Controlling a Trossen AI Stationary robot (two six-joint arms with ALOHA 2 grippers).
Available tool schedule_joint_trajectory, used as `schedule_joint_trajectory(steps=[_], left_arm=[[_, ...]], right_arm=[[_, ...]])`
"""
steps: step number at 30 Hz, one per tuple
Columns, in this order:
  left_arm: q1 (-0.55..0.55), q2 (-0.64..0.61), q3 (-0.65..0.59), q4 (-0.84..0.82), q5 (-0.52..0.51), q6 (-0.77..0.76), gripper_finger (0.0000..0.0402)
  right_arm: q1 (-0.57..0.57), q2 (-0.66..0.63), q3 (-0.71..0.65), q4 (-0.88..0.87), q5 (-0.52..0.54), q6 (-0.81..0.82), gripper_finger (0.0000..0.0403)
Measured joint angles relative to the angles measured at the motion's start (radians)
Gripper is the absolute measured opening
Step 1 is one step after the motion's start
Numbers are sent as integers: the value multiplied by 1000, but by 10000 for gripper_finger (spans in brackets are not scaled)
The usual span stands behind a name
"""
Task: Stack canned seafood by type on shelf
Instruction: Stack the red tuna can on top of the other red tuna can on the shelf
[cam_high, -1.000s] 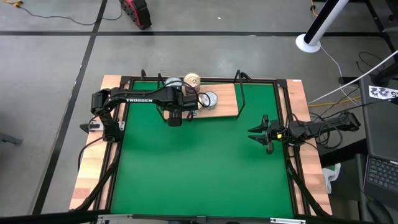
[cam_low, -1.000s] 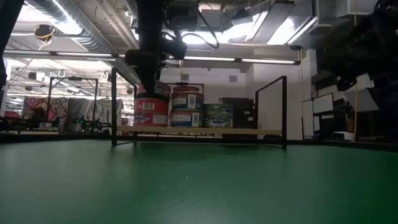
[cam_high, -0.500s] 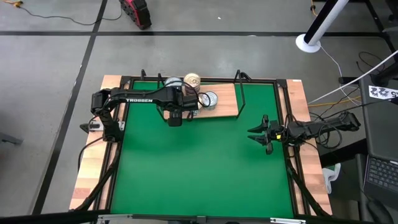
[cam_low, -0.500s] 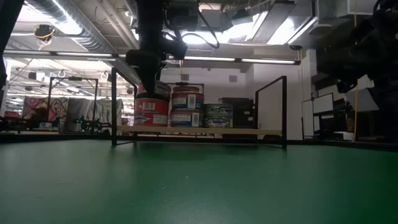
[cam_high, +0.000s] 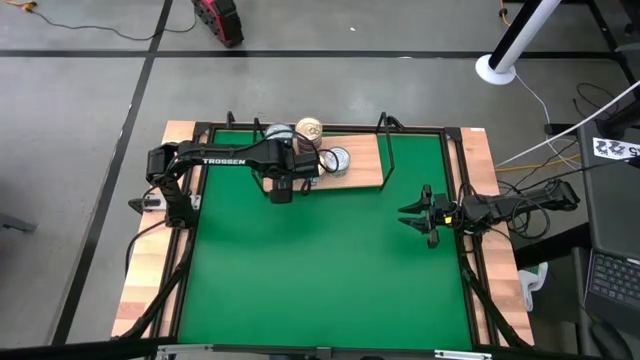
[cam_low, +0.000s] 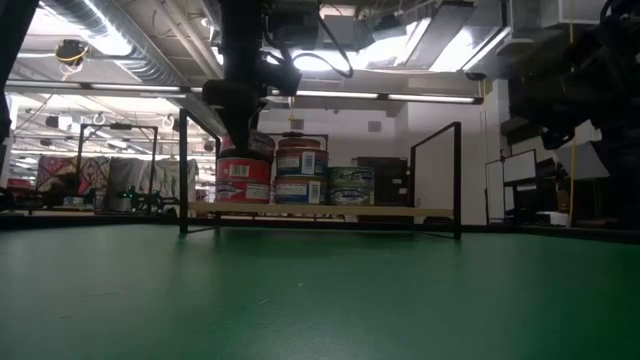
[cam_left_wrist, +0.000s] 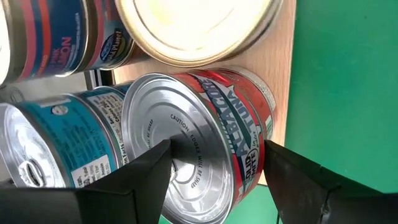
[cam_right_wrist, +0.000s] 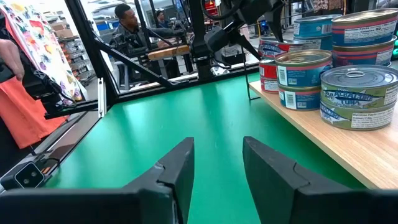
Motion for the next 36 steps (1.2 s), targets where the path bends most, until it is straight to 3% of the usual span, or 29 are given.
schedule_joint_trajectory(steps=[4,16,26,36], left_arm=[[2,0,0,-7,0,61,237],[26,0,2,-3,22,-36,238],[31,-1,2,-5,75,3,238],[9,-1,1,2,77,-138,238]], right_arm=[[0,0,0,-1,0,0,136],[0,0,-1,-2,0,0,136],[0,0,-1,-2,0,0,136],[0,0,-1,-2,0,0,136]])
